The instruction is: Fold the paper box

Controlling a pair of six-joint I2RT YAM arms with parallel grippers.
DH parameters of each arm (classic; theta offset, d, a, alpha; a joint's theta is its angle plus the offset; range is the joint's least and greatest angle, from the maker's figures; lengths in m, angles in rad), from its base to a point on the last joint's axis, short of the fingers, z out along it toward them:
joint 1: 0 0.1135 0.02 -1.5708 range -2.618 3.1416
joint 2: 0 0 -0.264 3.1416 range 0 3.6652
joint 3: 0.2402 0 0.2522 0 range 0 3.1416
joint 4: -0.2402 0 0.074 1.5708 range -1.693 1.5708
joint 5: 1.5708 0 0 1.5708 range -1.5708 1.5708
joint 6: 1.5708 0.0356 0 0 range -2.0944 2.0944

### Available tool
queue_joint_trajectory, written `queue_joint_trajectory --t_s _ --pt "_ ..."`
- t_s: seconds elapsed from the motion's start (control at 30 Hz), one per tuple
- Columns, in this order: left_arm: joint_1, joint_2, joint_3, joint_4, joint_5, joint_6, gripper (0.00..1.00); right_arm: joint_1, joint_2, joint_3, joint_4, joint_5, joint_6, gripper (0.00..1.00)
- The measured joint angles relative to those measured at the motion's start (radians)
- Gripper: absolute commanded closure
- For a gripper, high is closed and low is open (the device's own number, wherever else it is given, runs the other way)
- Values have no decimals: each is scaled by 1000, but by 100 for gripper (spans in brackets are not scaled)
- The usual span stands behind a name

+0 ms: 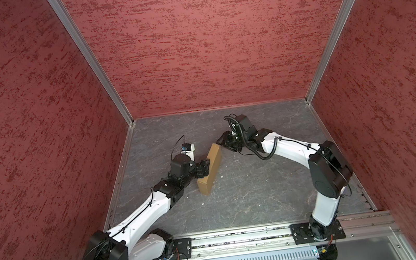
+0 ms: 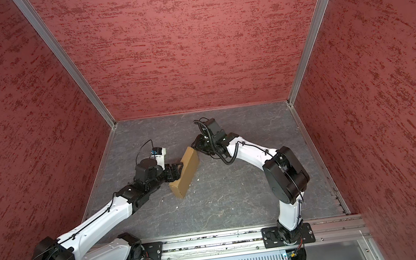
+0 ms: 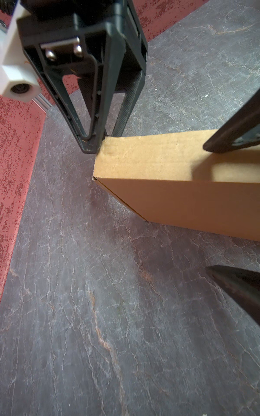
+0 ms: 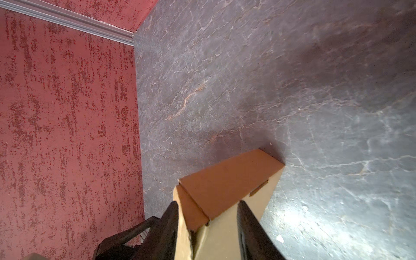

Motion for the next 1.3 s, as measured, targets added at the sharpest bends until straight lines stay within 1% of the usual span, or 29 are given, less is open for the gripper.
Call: queue_joint_trajectory --t_s 0.63,0.97,1.03,1.13,1.3 --pt "1 -4 -19 23 0 -8 22 2 8 -60 101 -2 22 62" --pt "12 -10 -19 18 1 -10 22 12 6 -86 156 0 37 62" --pt "16 -14 -18 12 2 -9 21 12 4 -90 159 1 40 61" --pt "27 -24 -12 -12 1 -5 20 12 3 -90 155 3 39 57" --pt "58 -26 39 -63 1 7 19 12 3 -61 98 3 -1 49"
